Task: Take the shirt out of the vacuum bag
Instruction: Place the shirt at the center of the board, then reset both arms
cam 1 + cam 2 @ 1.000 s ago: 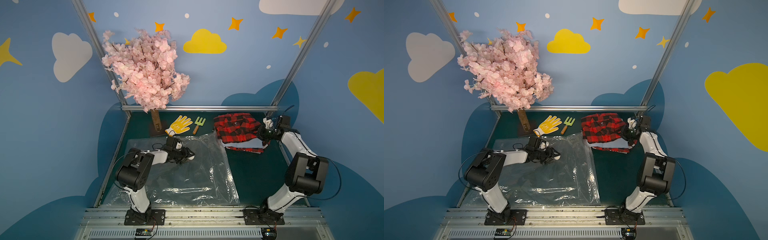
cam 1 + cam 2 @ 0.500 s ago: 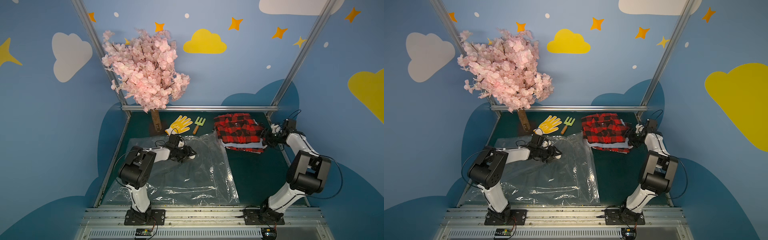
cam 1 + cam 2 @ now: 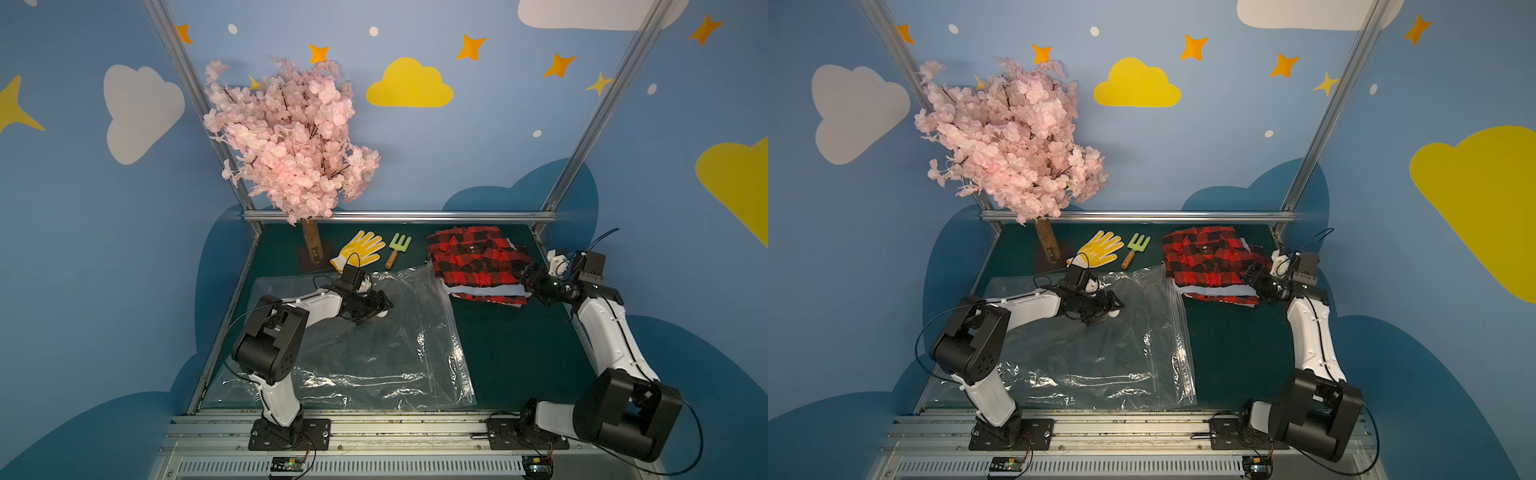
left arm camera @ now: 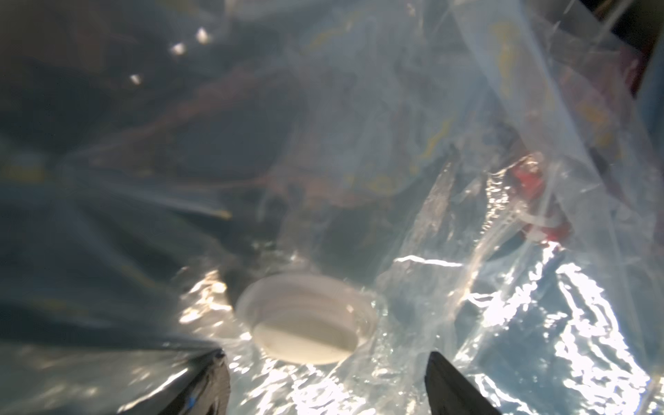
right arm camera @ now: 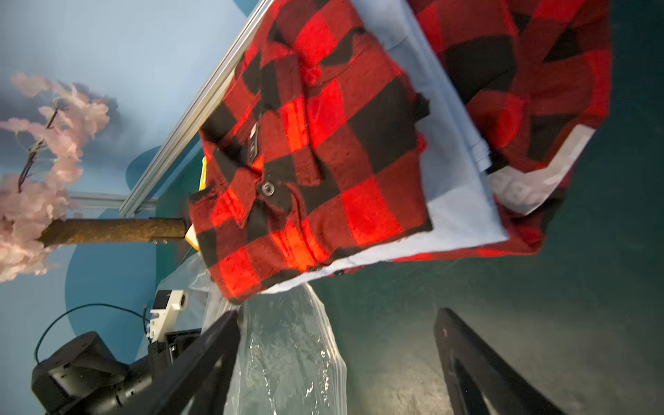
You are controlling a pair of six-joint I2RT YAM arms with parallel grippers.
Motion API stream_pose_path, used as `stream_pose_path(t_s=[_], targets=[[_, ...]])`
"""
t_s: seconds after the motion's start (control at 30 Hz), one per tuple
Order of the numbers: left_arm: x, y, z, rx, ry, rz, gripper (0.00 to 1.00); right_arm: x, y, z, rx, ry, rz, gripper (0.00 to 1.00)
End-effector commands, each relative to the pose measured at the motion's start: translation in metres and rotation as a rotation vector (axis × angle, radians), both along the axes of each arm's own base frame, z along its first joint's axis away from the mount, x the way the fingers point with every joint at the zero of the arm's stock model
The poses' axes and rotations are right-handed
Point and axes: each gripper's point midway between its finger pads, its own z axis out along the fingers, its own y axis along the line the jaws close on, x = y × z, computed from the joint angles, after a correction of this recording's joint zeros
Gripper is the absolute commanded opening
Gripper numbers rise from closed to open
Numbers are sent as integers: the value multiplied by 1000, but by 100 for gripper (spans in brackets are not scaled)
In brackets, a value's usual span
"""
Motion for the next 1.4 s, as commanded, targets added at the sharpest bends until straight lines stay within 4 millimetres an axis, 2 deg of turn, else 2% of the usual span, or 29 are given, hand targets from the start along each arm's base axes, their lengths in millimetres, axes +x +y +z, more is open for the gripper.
stream_pose_path(t_s=[0.0,0.2,0.3,0.43,0.53,0.7,0.87,0.97,1.03,1.1,1.17,1.27,1.33,1.37], targets=[[-13,34,8,136,1,43,89,-17,19,6,1,-24,78,87],[-8,58,70,155,-138,117,93,-46,57,24,38,-92,208,87],[-8,72,102,138,-235,162,94,-61,70,27,2,-118,255,87],[-8,100,138,157,-450,240,100,-65,67,18,-45,-206,233,91],[-15,126,152,165,-524,304,100,-64,61,10,-81,-265,193,93],[-17,162,143,204,-518,365,100,-56,52,-12,-131,-263,163,96],[1,187,130,306,-567,406,100,-33,25,-31,-233,-241,35,96],[12,207,119,406,-646,468,100,-19,11,-38,-294,-281,-30,96],[12,223,112,495,-711,513,100,-12,4,-42,-345,-333,-52,96],[11,227,106,554,-798,487,100,-7,-2,-48,-384,-370,-77,96],[10,244,104,608,-861,557,100,-1,-6,-58,-458,-424,-87,96],[11,246,114,712,-952,467,100,6,-5,-79,-537,-458,-60,96],[16,248,102,747,-946,429,100,13,-1,-87,-567,-478,-45,96],[19,246,94,750,-939,402,100,19,0,-82,-581,-514,-50,96]])
